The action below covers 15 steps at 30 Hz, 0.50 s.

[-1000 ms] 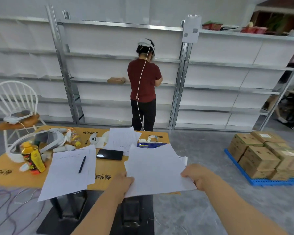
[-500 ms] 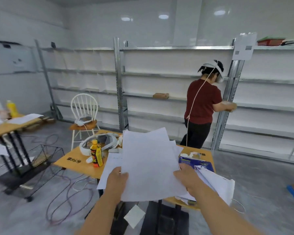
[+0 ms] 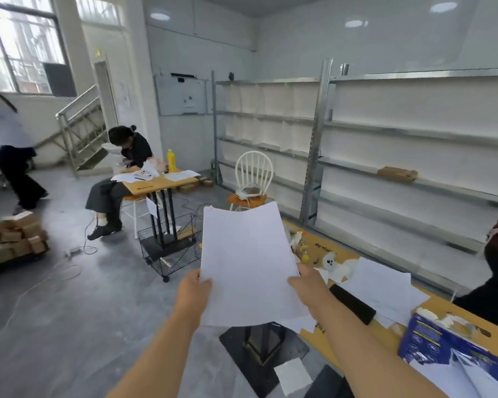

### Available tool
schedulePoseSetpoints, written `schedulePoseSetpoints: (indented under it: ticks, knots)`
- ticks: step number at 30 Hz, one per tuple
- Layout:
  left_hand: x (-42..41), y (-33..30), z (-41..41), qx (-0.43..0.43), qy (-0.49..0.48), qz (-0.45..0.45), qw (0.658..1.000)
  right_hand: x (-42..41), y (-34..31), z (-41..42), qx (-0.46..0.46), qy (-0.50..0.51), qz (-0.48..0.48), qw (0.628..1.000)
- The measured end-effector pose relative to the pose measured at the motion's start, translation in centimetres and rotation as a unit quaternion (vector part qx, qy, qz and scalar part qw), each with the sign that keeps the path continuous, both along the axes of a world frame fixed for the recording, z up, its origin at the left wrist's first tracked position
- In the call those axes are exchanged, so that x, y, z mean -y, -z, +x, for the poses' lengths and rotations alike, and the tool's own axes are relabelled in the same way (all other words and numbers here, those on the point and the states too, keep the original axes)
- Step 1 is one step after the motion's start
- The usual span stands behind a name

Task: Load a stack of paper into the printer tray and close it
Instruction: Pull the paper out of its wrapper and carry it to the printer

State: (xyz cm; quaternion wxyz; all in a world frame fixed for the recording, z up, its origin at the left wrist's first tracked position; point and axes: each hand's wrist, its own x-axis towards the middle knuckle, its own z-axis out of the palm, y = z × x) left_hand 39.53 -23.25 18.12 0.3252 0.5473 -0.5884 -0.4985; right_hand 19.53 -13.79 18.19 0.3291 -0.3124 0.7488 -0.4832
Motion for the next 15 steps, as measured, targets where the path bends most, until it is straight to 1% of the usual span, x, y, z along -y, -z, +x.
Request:
schedulePoseSetpoints:
  ticks: [8, 15]
  knots:
    - [0.9, 0.0, 4.3, -0.009, -0.124, -0.009, 0.992, 5.5, -0.4, 2.8, -0.006, -0.116, -0.026, 0.993]
    - [1.6, -0.1, 9.1, -0.01, -0.201, -0.013, 0.979, 9.9, -0.4, 7.2, -0.025, -0.202, -0.024, 0.979]
